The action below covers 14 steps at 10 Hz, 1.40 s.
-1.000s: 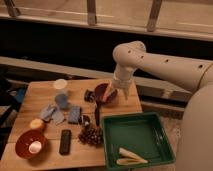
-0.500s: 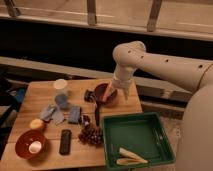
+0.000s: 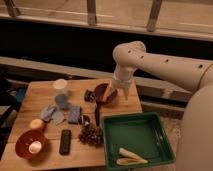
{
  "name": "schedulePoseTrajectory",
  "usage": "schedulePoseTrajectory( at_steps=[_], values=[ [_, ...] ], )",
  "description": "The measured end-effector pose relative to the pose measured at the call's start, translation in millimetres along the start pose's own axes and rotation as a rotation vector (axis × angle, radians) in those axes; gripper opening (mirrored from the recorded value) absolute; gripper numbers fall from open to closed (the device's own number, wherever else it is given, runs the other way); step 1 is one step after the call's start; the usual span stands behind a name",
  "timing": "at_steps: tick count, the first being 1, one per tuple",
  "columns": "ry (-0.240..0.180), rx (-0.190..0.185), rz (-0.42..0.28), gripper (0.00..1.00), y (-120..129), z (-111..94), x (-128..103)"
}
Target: Place sponge in paper cup
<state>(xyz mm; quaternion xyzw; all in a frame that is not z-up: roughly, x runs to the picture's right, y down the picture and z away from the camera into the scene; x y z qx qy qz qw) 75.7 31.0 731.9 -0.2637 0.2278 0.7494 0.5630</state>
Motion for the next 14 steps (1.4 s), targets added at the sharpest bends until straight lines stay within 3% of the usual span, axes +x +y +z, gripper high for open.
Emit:
schedulePoseTrajectory(
  at_steps=[12,13,14],
  values=[
    [0.0,0.0,0.0,0.65,0.0,-0.1,0.0],
    [-0.003,0.004,-0.003,0.65,-0.2,-1.3,-0.2],
    [-0.01,0.036,-0.023,0.65,-1.1,-6.9,-0.3]
  ],
)
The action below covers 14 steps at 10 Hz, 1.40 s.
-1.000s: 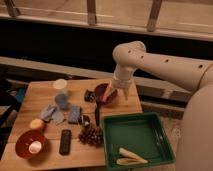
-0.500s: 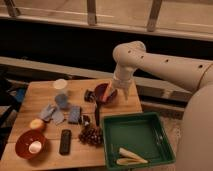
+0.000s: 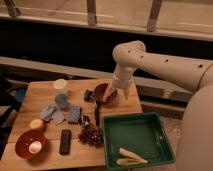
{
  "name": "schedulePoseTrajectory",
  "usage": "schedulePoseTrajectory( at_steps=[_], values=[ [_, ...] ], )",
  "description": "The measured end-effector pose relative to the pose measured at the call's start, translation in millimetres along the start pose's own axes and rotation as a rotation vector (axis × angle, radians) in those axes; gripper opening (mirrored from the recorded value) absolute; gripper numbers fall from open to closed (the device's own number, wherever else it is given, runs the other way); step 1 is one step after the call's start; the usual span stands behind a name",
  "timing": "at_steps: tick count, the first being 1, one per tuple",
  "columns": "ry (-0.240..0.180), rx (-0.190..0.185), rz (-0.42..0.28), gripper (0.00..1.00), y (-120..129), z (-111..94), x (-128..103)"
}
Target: Place sponge in paper cup
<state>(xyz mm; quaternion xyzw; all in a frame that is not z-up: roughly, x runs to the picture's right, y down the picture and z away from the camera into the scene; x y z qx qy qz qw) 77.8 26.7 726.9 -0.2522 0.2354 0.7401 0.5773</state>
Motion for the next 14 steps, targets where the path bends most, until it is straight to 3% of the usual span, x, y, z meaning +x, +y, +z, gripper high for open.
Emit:
schedulePoseTrajectory(
  at_steps=[3,5,6,8,9,10,11,14],
  values=[
    [0.003,0.019,-0.063,0.65,11.1,-9.9,9.6],
    [-0.012,-0.001,-0.106,0.65,29.6,2.1,16.4],
    [-0.02,-0.019,-0.128,0.65,44.4,12.1,20.1],
    [-0.063,-0.091,-0.167,0.65,75.6,27.9,24.1],
    [-0.093,-0.148,-0.178,0.65,92.4,33.5,26.3],
    [-0.107,-0.175,-0.197,0.65,102.9,36.8,30.5],
    [-0.113,-0.19,-0.214,0.65,112.1,38.3,34.4],
    [-0.116,-0.19,-0.216,0.65,111.0,38.4,34.0]
  ],
)
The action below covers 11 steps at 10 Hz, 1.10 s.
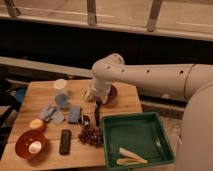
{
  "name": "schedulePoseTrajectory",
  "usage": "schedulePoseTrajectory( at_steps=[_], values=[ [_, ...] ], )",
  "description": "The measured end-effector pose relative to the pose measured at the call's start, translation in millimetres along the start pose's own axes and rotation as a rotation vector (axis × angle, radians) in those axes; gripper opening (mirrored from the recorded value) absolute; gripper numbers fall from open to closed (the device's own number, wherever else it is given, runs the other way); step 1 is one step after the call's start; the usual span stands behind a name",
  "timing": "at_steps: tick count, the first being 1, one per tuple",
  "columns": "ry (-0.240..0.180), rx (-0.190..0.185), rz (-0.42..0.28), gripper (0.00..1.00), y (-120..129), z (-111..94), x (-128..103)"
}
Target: Place sponge in paper cup
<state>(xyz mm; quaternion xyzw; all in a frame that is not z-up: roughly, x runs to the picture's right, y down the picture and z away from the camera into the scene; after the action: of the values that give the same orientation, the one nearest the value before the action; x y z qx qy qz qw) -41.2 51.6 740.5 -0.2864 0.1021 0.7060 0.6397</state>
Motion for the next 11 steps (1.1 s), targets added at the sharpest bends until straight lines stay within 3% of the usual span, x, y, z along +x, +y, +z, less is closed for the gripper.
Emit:
schedulePoseTrajectory(
  at_steps=[2,4,7,11],
  values=[
    [0.002,0.002,-0.017,0.65,4.3,3.2,0.9],
    [0.008,0.001,-0.06,0.65,24.2,18.5,0.2],
    [0.03,-0.027,-0.115,0.65,73.5,54.9,-9.9],
    [0.071,-0.063,-0.156,0.65,104.9,100.9,-24.1]
  ],
)
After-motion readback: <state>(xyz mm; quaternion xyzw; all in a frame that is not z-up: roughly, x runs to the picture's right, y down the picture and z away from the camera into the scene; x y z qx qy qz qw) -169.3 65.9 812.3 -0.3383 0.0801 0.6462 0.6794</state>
